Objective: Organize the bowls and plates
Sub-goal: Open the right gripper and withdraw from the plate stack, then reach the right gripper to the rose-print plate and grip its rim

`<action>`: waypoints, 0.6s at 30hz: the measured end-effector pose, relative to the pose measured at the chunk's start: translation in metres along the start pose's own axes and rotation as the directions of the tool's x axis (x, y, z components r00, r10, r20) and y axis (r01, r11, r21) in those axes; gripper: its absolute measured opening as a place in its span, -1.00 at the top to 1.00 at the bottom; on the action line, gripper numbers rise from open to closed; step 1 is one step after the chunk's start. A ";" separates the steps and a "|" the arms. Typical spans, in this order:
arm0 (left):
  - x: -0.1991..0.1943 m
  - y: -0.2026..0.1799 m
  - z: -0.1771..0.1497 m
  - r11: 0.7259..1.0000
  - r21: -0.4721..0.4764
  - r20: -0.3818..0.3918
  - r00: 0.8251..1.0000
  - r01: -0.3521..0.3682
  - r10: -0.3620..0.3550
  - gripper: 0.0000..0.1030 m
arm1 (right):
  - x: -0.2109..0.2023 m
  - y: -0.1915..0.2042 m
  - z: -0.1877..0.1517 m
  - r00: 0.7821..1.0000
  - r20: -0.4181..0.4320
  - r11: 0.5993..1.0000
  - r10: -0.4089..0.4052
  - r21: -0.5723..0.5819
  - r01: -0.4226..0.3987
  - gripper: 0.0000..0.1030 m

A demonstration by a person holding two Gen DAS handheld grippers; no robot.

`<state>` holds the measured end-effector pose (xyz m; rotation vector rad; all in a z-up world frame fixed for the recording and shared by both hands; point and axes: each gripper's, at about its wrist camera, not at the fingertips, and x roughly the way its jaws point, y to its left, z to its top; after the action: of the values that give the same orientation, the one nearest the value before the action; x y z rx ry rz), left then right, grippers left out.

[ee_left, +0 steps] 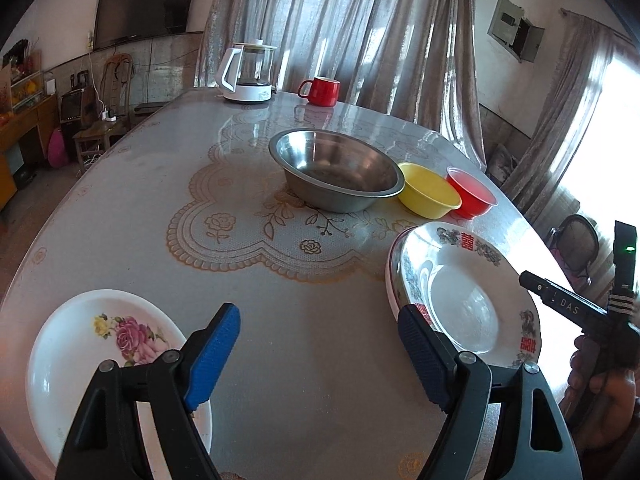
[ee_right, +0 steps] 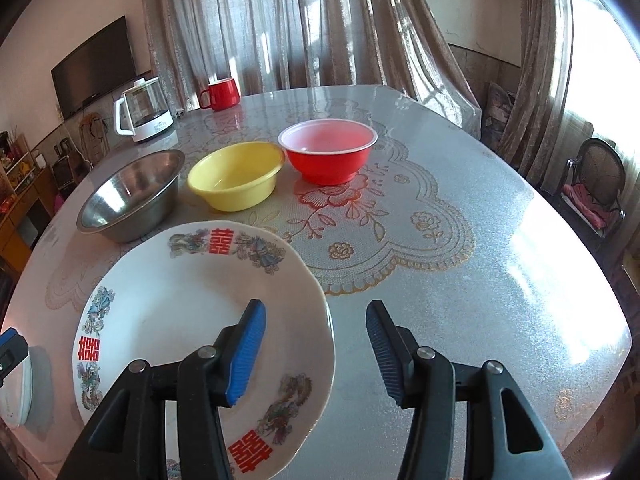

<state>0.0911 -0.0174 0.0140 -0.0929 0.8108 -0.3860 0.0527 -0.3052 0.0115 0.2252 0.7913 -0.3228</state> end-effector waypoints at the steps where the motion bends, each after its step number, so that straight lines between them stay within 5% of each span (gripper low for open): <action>1: -0.002 0.002 0.000 1.000 -0.003 0.004 1.000 -0.004 0.004 -0.58 | -0.002 0.000 0.001 1.000 0.008 1.000 0.003 0.004 -0.003 -0.04; 8: -0.013 0.018 -0.003 0.999 -0.026 0.027 0.999 -0.039 0.040 -0.58 | -0.012 0.015 0.004 0.990 0.022 0.990 0.143 -0.006 -0.143 -0.04; 11: -0.020 0.030 -0.004 0.998 -0.047 0.032 0.998 -0.045 0.047 -0.58 | -0.013 0.030 0.006 0.963 -0.005 0.963 0.268 -0.005 -0.268 -0.04; 14: -0.030 0.051 -0.005 0.994 -0.097 0.043 0.997 -0.053 0.058 -0.58 | -0.015 0.054 0.008 0.898 -0.055 0.899 0.437 -0.014 -0.438 -0.04; 18: -0.051 0.087 -0.006 0.980 -0.183 0.073 0.993 -0.076 0.091 -0.58 | -0.022 0.105 0.003 0.771 -0.148 0.770 0.619 -0.078 -0.633 -0.04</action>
<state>0.0810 0.0822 0.0247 -0.2412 0.7657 -0.2274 0.0786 -0.2047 0.0379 0.3802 0.7991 0.3835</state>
